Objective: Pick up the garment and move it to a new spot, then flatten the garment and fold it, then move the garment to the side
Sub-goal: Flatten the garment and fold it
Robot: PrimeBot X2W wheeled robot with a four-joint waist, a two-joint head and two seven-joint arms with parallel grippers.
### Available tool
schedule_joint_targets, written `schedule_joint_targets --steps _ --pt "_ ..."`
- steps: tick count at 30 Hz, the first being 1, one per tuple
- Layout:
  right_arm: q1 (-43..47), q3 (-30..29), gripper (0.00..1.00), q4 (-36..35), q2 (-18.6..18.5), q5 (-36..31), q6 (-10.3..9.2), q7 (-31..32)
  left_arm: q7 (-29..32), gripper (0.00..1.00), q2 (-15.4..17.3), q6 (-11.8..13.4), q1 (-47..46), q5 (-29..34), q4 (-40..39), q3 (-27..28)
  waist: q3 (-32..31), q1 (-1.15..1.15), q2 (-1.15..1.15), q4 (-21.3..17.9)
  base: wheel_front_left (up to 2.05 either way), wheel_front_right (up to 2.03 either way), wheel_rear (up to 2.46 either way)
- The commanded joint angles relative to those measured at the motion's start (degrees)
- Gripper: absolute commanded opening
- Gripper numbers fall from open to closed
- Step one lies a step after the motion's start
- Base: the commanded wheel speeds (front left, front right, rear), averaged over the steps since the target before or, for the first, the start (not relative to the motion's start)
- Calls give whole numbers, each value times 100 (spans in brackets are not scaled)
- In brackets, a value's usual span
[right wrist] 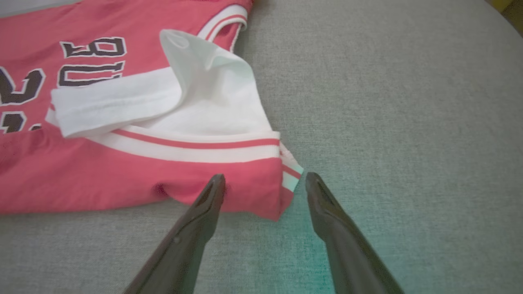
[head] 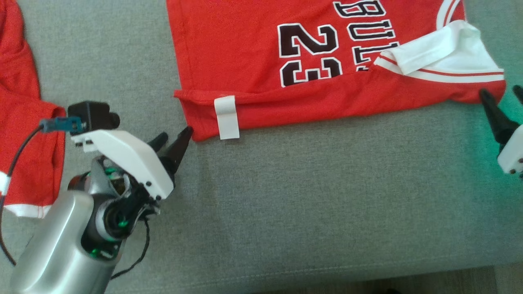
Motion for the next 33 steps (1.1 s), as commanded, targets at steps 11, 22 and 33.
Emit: schedule_joint_targets --steps 11,22,33 --pt "-415 157 100 122 -135 -135 -4 386 -31 100 -25 -146 -586 145 116 -20 285 0 0 58 0 0 0" --pt "-409 279 100 82 -164 23 -4 527 250 100 58 -331 -487 115 172 -333 265 0 0 1 0 0 0" --pt "-514 365 0 77 -60 340 -4 543 341 0 22 -553 -738 130 367 -506 236 0 0 -36 0 0 0"
